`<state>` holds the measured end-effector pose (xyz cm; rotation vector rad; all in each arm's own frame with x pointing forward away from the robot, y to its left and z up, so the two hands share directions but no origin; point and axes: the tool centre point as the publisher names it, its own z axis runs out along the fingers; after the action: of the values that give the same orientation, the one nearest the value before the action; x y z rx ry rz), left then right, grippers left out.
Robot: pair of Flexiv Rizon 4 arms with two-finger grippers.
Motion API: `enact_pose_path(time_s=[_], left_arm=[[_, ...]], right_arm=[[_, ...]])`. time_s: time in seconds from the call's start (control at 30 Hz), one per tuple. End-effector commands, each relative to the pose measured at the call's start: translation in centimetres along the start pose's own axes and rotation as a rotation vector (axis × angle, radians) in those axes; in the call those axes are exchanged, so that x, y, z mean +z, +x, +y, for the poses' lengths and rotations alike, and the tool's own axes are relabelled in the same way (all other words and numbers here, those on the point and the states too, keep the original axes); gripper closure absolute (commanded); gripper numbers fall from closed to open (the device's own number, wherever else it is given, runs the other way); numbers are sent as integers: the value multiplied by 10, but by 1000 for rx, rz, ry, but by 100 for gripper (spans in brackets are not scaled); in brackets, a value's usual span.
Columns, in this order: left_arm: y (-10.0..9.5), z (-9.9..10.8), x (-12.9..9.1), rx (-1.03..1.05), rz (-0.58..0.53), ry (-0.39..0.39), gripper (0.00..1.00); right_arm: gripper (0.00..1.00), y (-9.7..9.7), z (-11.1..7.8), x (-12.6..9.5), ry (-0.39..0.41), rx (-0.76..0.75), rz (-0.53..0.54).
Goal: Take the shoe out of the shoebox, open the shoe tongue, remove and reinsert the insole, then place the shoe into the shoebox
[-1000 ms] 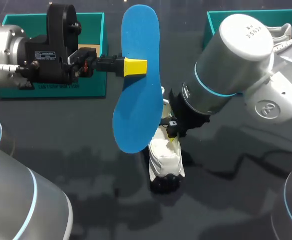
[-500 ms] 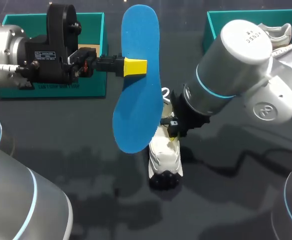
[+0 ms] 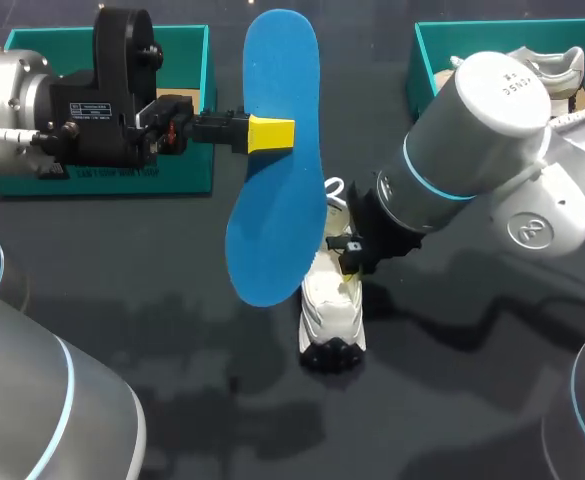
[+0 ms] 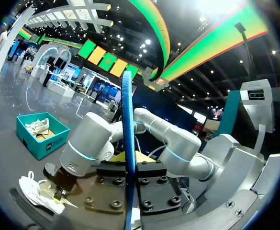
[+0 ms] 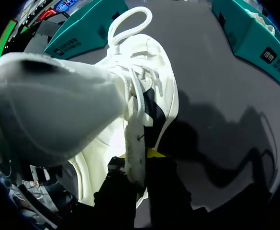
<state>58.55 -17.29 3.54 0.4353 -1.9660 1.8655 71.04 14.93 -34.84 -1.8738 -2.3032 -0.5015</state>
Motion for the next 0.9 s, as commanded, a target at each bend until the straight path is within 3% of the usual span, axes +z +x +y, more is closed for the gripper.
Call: enact_pose_path(time_s=[0.03,0.9], left_arm=[[0,1,1,0,0,1,100],[0,1,1,0,0,1,100]], right_arm=[[100,-6,1,7,5,3,22],[100,-15,-8,30,44,15,75]])
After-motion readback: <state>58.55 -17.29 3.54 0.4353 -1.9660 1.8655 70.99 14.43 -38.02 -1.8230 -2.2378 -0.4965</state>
